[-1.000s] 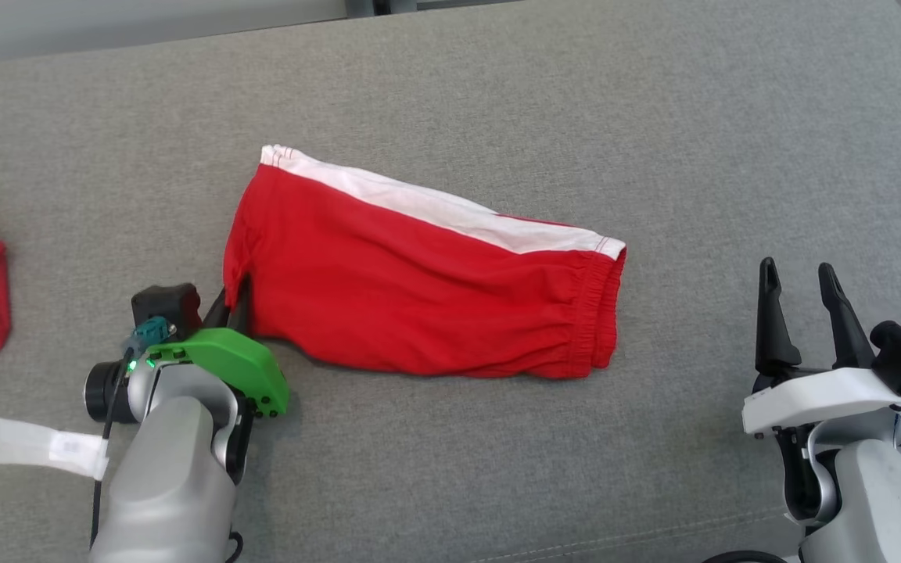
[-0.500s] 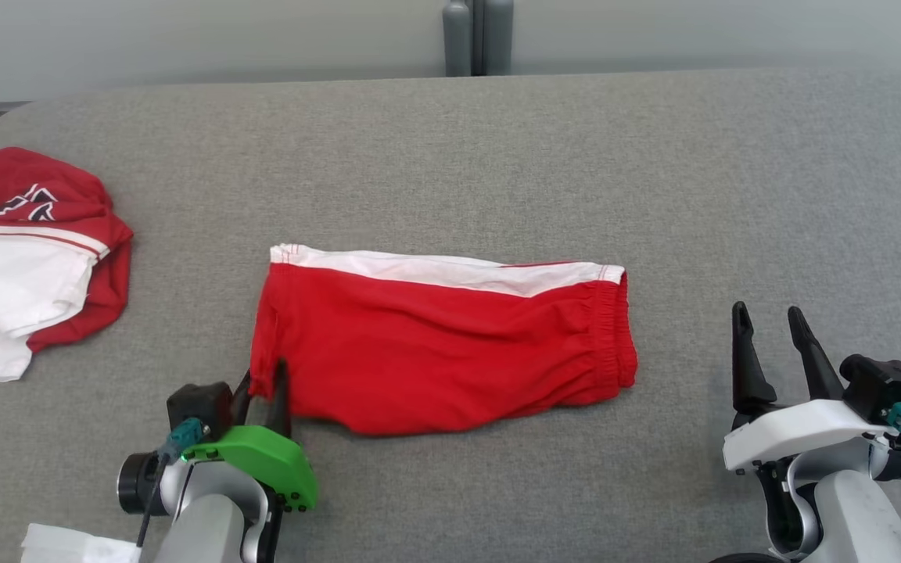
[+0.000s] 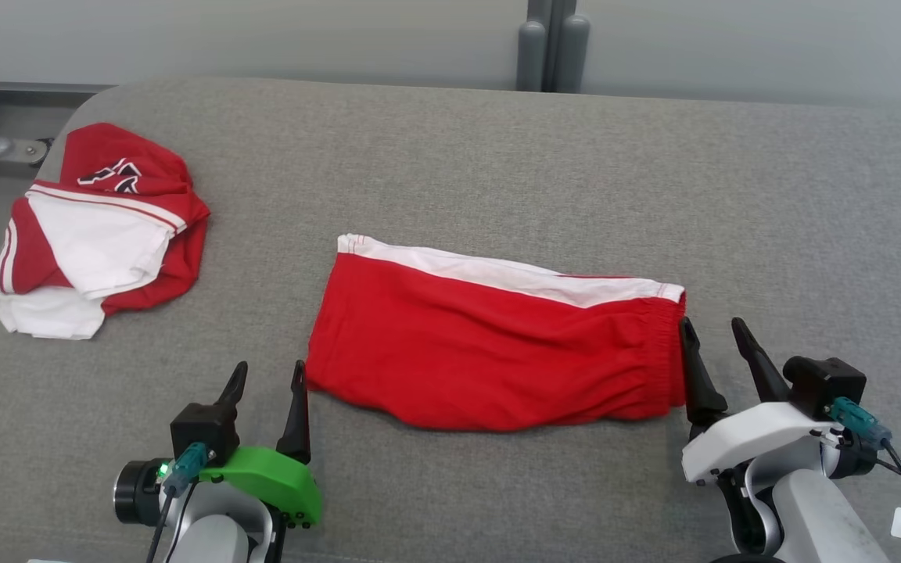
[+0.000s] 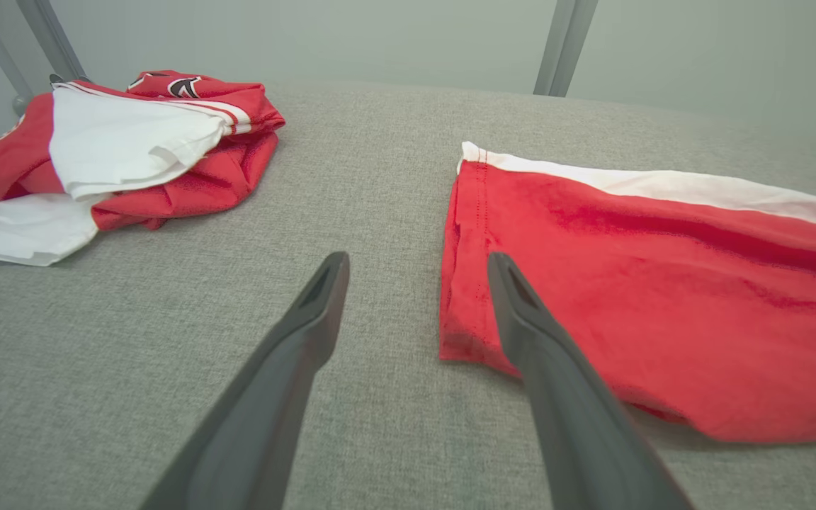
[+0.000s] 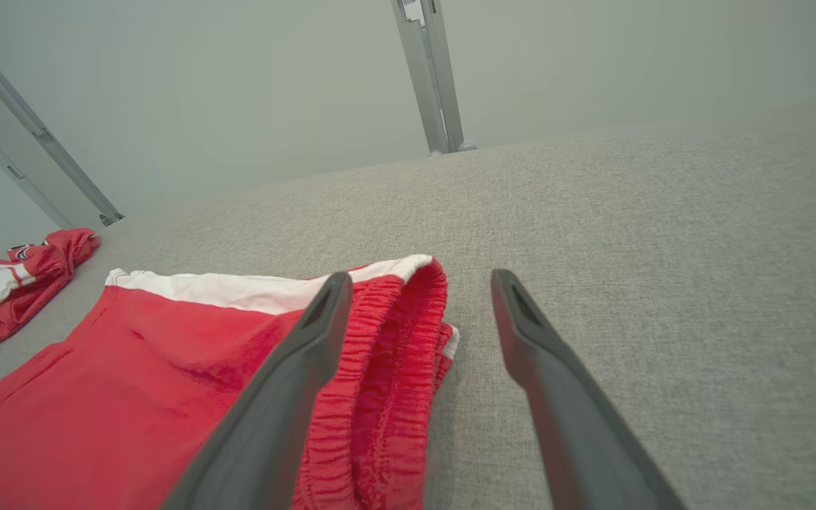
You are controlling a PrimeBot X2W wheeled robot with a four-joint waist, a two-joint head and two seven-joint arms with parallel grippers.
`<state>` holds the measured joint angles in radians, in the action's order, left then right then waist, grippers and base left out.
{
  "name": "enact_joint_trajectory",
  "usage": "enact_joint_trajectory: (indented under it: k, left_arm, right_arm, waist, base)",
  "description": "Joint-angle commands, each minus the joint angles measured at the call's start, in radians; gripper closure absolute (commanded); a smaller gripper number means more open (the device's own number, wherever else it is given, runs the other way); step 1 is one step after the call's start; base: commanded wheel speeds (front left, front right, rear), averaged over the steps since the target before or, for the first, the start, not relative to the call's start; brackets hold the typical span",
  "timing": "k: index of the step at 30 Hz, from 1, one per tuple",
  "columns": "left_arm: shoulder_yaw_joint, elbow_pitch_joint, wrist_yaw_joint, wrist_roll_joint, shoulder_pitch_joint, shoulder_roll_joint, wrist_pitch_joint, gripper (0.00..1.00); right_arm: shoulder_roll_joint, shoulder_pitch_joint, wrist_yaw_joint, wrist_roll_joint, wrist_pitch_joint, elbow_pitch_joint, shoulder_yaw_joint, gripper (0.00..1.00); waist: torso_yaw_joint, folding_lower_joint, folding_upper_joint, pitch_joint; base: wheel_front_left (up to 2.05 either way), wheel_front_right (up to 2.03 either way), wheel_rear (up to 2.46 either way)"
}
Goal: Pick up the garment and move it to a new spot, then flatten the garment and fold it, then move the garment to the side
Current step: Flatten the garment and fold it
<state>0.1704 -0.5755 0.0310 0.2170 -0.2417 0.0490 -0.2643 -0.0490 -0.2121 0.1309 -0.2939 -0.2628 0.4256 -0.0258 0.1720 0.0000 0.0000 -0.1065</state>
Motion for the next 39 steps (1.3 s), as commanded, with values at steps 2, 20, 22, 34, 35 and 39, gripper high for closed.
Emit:
enact_joint_trajectory:
  k: [2, 20, 22, 34, 35, 39]
  left_arm:
    - [0.007, 0.009, 0.003, 0.005, 0.011, 0.003, 0.000, 0.00]
    - [0.045, 0.066, -0.006, 0.023, 0.005, 0.003, 0.000, 0.00]
    - [0.051, 0.071, -0.008, 0.026, 0.002, 0.003, 0.000, 0.00]
    - [0.051, 0.101, -0.005, 0.027, 0.029, 0.003, 0.000, 0.00]
    - [0.053, 0.105, -0.004, 0.023, 0.032, 0.003, 0.000, 0.00]
    - [0.058, 0.114, -0.006, 0.036, 0.039, 0.003, 0.000, 0.00]
  right_arm:
    - [-0.004, -0.024, -0.001, 0.014, -0.002, 0.042, -0.006, 0.00]
    - [0.001, -0.125, 0.000, -0.020, 0.004, 0.392, 0.007, 0.00]
    - [0.006, -0.130, 0.000, -0.095, 0.007, 0.401, -0.052, 0.70]
    - [-0.047, -0.160, -0.001, -0.219, -0.001, 0.323, 0.077, 1.00]
    - [-0.062, -0.165, -0.001, -0.219, -0.001, 0.317, 0.083, 1.00]
    - [-0.136, -0.171, -0.001, -0.211, -0.001, 0.323, 0.110, 1.00]
  waist:
    - [0.049, 0.0000, 0.0000, -0.013]
    - [0.120, 0.0000, 0.0000, -0.071]
    - [0.116, 0.0000, 0.0000, -0.075]
    - [0.075, 0.0000, 0.0000, -0.059]
    - [0.071, 0.0000, 0.0000, -0.057]
    - [0.052, 0.0000, 0.0000, -0.052]
  base:
    - [0.00, 0.00, 0.00]
    - [0.00, 0.00, 0.00]
    - [0.00, 0.00, 0.00]
    - [0.00, 0.00, 0.00]
    - [0.00, 0.00, 0.00]
    - [0.00, 0.00, 0.00]
